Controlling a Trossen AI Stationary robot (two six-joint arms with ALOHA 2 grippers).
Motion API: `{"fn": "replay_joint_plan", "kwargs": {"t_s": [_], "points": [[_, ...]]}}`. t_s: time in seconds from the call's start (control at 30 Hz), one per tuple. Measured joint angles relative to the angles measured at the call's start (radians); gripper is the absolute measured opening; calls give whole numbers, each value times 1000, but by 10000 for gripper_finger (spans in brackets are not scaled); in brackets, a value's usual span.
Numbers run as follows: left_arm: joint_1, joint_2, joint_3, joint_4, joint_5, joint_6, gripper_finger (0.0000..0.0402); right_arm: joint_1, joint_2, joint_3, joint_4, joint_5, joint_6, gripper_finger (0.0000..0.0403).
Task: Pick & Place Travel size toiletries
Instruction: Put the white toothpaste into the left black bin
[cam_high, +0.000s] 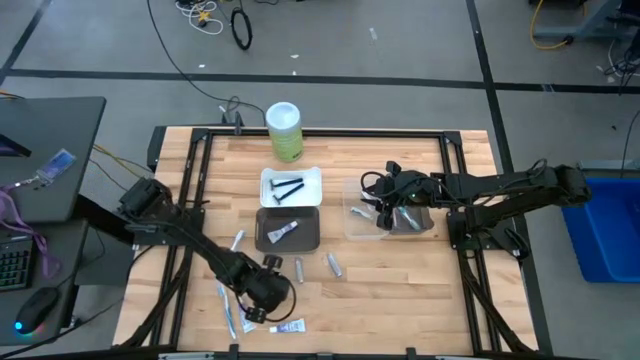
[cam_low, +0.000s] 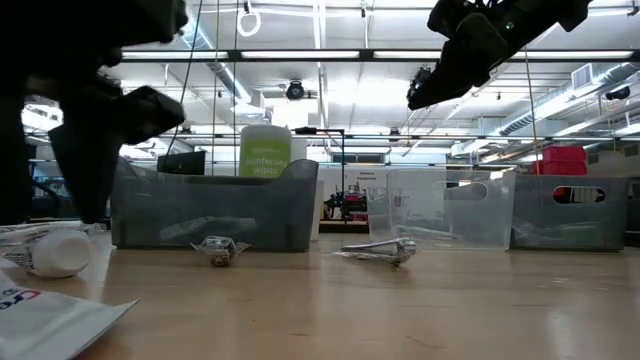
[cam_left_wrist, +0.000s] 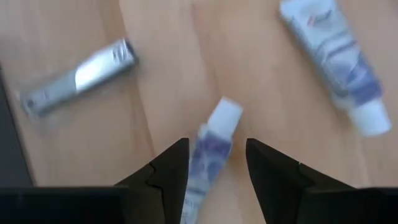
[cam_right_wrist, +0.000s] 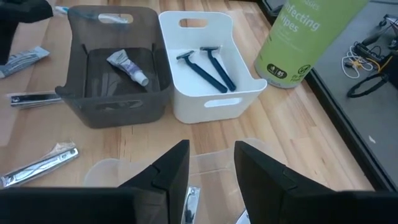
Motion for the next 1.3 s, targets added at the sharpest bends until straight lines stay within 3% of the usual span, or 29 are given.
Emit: {"fn": "replay_joint_plan", "kwargs": {"t_s": [0.5,0.83,0.97,1.2,1.3], "points": [[-14,-4,-110,21,-8,121,166,0,0,0,-1,0,0,131],[-11,3,-103,94,-44,127,76,0,0,0,0,0,0,135],[-8,4,-52,93,-170,148,48,0,0,0,5,0,0,133],[37,2,87,94,-590,141,41,0,0,0,19,0,0,134],[98,0,132,68,-644,52,45,0,0,0,22,0,0,132]]}}
